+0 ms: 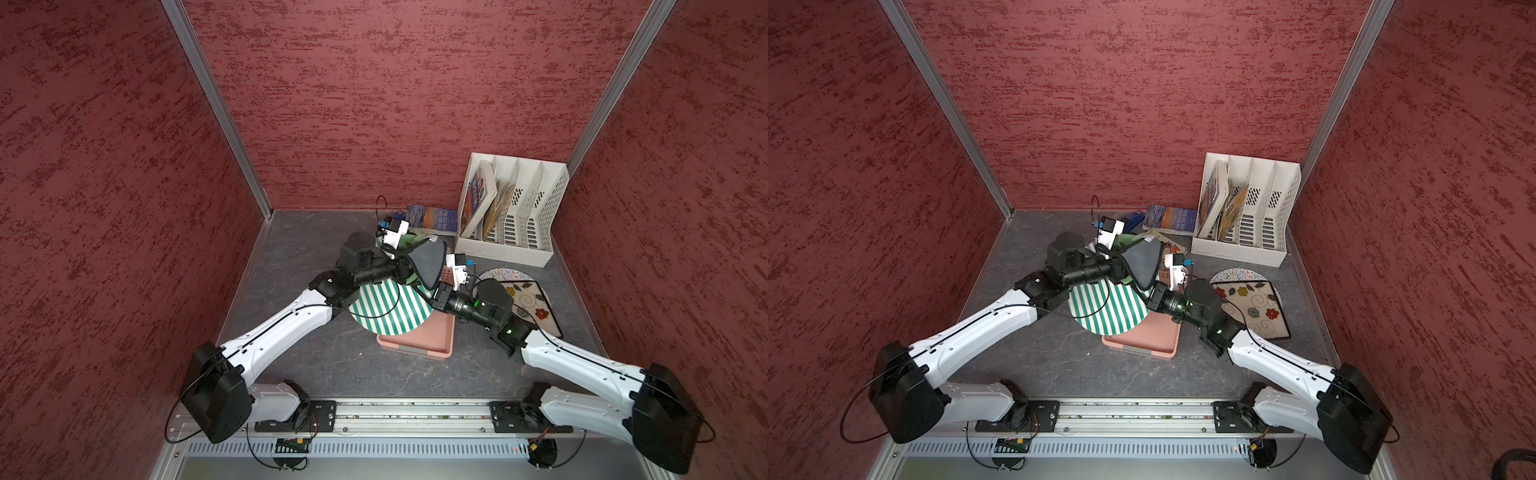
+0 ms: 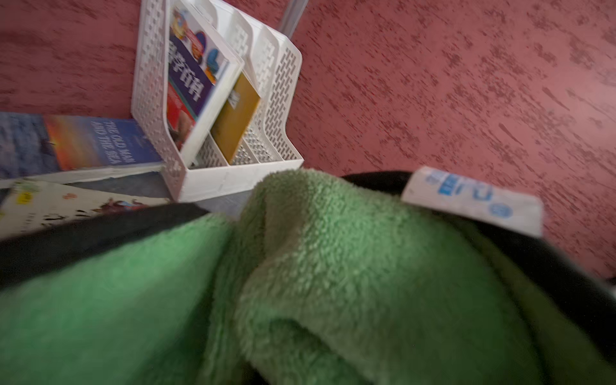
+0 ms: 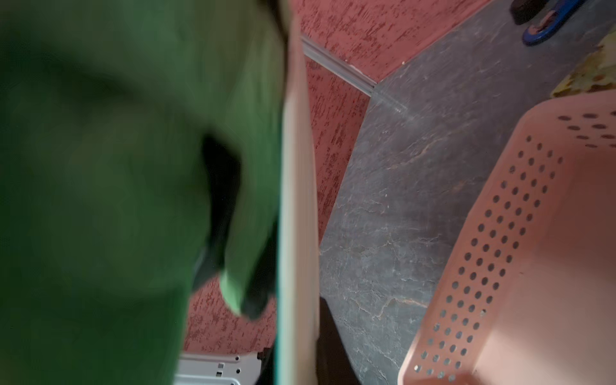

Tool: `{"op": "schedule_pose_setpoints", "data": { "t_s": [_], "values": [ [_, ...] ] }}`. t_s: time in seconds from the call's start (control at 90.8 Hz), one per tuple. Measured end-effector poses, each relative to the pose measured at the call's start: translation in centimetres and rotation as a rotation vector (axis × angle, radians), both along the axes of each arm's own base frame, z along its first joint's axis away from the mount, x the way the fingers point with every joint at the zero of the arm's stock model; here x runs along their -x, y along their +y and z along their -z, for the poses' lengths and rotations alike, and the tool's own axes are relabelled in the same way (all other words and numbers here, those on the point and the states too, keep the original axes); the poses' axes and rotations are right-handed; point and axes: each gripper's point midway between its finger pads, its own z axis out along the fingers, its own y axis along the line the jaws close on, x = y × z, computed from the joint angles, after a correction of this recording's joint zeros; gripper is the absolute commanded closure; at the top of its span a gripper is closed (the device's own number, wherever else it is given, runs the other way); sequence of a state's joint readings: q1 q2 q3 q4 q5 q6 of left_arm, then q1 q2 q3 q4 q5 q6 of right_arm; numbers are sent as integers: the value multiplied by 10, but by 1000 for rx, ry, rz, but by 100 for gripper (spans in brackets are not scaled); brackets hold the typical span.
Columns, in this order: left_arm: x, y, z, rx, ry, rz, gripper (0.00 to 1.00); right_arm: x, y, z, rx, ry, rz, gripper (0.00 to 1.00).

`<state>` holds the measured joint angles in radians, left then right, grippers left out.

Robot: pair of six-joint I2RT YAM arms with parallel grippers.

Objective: Wipe the wet plate dry
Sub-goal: Wipe the plate with towel.

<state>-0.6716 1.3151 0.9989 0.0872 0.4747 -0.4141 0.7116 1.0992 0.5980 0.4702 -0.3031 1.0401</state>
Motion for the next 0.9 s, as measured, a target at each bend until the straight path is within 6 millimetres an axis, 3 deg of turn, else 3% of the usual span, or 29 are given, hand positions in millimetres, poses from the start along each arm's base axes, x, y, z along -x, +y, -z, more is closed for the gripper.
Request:
{"op": "schedule_pose_setpoints", "data": {
  "t_s": [0.077,0.187,0.253,0.308,0.375,0.485,0.54,0.617,0.738,0.815,0.903],
  "values": [
    [7,7,12,35,13,8,100,-17,-29,-8,-18,8,70,100],
    [0,49,27,83,69,-64,100,-40,-83,-39,-86,-45,234,100],
    [-4,75,18,163,65,-91,100,-42,-105,-57,-121,-93,300,100],
    [-3,94,9,245,73,-98,100,-32,-116,-81,-198,-143,314,100],
    [-1,106,1,319,105,-81,100,-7,-125,-123,-303,-258,293,100],
    [9,105,-31,397,100,-4,100,39,-139,-181,-462,-451,229,100],
    [16,101,-55,426,60,43,100,53,-142,-197,-509,-506,197,100],
    [29,96,-89,464,-9,103,100,56,-138,-201,-532,-513,161,100],
    [57,80,-132,490,-118,214,100,35,-118,-181,-511,-418,106,100],
    [70,69,-146,489,-146,260,100,22,-100,-165,-508,-339,58,100],
    [65,60,-147,473,-134,262,100,25,-87,-165,-544,-333,2,100]
  ]
}}
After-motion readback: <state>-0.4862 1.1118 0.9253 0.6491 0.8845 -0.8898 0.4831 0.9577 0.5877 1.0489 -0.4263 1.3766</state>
